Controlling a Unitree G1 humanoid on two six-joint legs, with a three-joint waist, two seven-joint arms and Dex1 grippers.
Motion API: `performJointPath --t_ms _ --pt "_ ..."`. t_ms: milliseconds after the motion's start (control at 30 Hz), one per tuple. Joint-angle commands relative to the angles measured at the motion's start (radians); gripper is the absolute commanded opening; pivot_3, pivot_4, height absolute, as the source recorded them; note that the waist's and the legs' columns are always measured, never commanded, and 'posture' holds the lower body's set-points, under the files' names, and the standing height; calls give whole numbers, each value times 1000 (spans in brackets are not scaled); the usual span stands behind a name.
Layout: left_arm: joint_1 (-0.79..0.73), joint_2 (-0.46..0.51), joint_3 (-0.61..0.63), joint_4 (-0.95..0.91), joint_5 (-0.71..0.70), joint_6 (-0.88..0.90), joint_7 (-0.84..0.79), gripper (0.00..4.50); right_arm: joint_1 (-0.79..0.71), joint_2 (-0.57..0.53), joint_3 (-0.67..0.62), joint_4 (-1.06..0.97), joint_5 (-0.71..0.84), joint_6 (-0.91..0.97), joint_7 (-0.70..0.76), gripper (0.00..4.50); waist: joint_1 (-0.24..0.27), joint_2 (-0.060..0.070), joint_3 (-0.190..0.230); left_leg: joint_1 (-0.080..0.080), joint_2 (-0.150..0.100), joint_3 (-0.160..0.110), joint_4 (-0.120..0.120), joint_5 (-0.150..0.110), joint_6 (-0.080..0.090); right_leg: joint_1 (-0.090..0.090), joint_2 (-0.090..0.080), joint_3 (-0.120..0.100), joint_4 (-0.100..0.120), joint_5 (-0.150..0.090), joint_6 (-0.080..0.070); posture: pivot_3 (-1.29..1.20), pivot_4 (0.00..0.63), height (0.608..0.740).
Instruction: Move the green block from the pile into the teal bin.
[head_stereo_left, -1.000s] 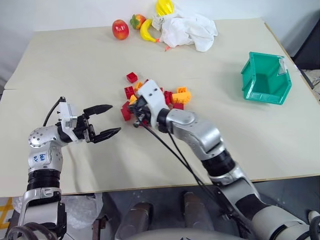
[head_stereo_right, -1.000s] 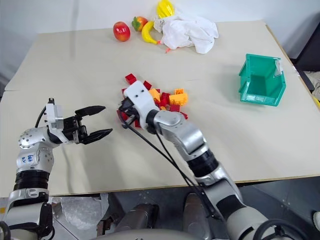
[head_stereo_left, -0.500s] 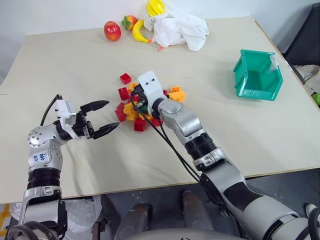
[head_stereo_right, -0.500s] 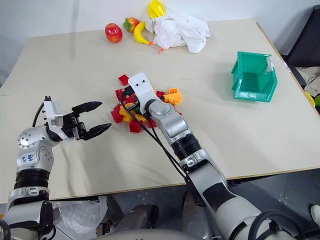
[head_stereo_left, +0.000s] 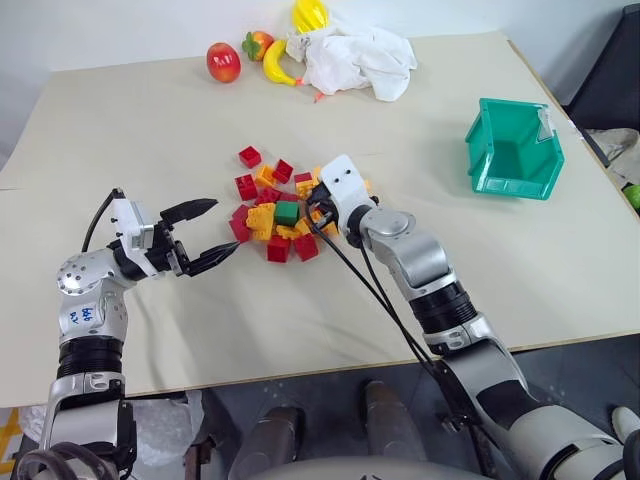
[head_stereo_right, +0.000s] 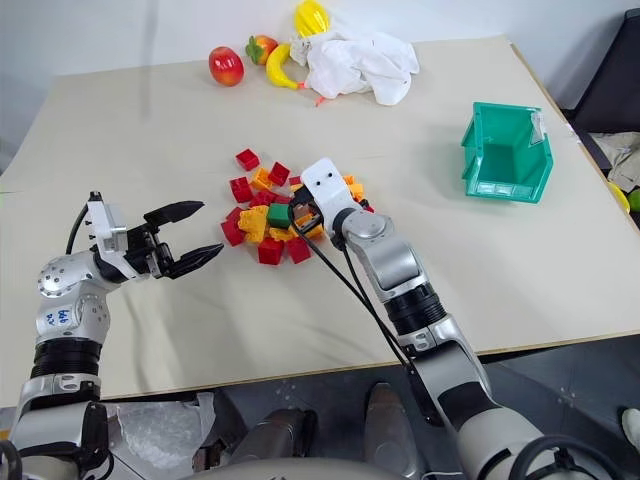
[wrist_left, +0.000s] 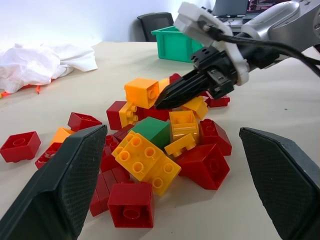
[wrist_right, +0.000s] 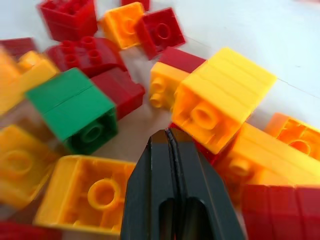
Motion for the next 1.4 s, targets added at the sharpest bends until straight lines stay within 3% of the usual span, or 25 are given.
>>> performJointPath --t_ms 33,167,400,533,700,767,867,1000,1200,1300,1400 --pt "2 1 25 -42 -18 -2 12 4500 -63 89 18 60 0 -82 7 29 -8 0 0 0 1 1 0 0 0 0 0 0 0 0 0 0 150 740" --pt "-6 -1 25 -41 -16 1 20 4500 -61 117 40 73 -7 -85 48 29 -15 0 0 0 1 1 0 0 0 0 1 0 1 0 0 0 150 740" --pt "-13 3 26 -37 -15 6 22 4500 43 -17 28 -268 118 -15 283 29 -4 -1 0 -1 0 0 5 -2 1 0 0 0 0 0 0 0 150 740" --pt "-17 6 23 -33 -19 12 5 4500 115 -215 -66 -494 244 76 422 902 12 -1 0 -2 0 1 7 -3 1 0 1 0 0 1 0 0 150 740" --pt "-22 9 21 -26 -22 21 -21 4500 183 -439 -155 -596 317 112 529 2662 30 -1 0 -2 1 3 8 -4 2 1 1 0 -1 1 1 0 150 740" --pt "-31 12 21 -12 -19 20 -32 4500 241 -600 -251 -619 344 124 600 3339 38 -1 0 -2 1 4 8 -4 2 1 1 0 -2 1 1 0 150 740" --pt "-38 16 22 0 -18 21 -47 4500 302 -755 -344 -637 387 141 657 4304 57 -2 1 -3 0 5 10 -5 4 1 0 0 -3 2 2 0 150 740" --pt "-43 22 24 14 -17 17 -63 4500 375 -875 -392 -648 405 155 692 4409 61 -2 1 -3 2 9 11 -6 4 1 0 0 -8 2 3 0 150 740" --pt "-46 20 27 16 -16 15 -68 4500 339 -876 -354 -676 436 187 659 4409 62 -3 1 -3 2 10 11 -6 3 2 1 0 -9 3 4 0 150 740" --pt "-40 14 25 8 -15 14 -65 4500 233 -762 -258 -660 422 225 570 4409 58 -4 2 -2 3 11 12 -6 4 2 1 0 -10 4 4 0 150 740" --pt "-38 9 21 -2 -12 16 -69 4500 34 -478 -60 -491 344 229 452 4409 47 -6 2 -1 7 15 12 -6 3 2 3 0 -12 8 1 0 150 740"
